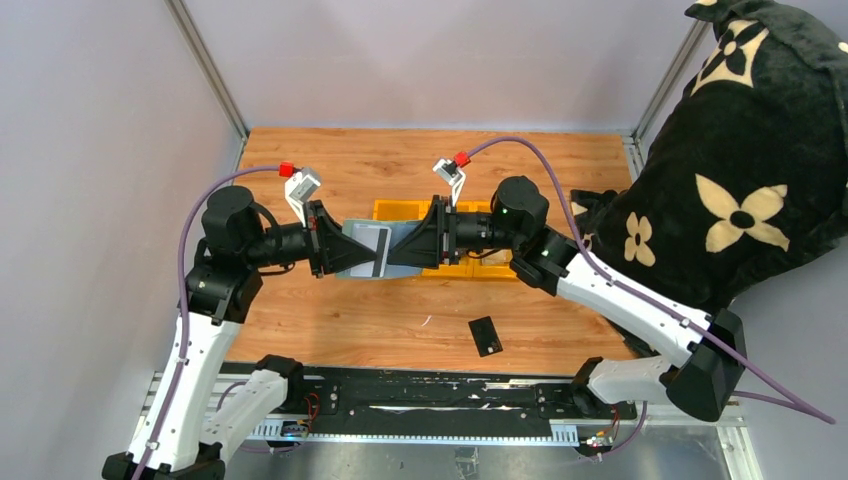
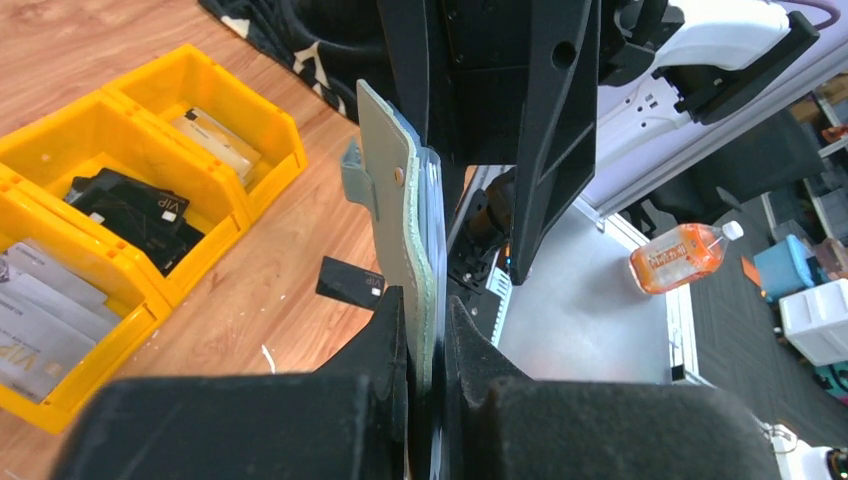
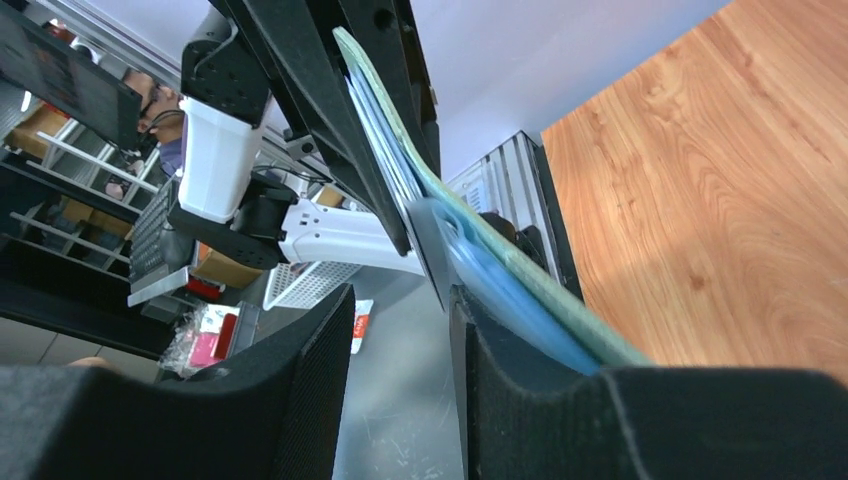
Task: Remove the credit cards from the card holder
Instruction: Remove the credit card from the card holder.
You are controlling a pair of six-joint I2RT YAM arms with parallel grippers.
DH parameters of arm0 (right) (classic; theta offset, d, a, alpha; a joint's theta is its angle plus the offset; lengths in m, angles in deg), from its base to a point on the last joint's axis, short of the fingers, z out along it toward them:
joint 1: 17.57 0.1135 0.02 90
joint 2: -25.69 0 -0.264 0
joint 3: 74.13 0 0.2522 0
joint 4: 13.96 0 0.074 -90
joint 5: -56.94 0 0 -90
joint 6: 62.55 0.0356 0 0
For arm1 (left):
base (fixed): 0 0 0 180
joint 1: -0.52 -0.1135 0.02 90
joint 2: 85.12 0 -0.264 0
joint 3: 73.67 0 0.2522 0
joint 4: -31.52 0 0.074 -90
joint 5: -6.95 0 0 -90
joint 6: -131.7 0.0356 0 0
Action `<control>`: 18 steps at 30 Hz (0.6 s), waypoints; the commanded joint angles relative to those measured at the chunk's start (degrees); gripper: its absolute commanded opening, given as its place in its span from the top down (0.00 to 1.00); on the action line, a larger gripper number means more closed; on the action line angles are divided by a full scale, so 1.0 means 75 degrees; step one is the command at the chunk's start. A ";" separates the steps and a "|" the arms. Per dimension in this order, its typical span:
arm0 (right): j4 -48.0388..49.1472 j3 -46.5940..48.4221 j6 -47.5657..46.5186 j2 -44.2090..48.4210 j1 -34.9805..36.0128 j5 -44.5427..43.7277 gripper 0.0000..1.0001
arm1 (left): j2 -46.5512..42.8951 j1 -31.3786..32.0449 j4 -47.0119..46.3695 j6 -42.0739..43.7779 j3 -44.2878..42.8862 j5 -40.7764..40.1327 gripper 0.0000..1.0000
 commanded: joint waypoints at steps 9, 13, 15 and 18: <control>0.2016 -0.0059 0.1154 -0.0751 0.0150 0.0230 0.65 | -0.0003 0.0027 -0.0831 -0.0782 0.0297 0.0361 0.99; 0.2093 0.0006 0.1409 -0.0979 0.0148 0.0097 0.81 | -0.0028 0.0021 -0.0889 -0.0892 0.0398 0.0682 0.93; 0.2058 0.0041 0.1477 -0.1078 0.0148 -0.0036 0.91 | -0.0037 0.0028 -0.0890 -0.0895 0.0451 0.0717 0.91; 0.1923 0.0063 0.1445 -0.1121 0.0148 -0.0142 1.00 | -0.0080 0.0027 -0.0846 -0.0853 0.0495 0.0657 0.89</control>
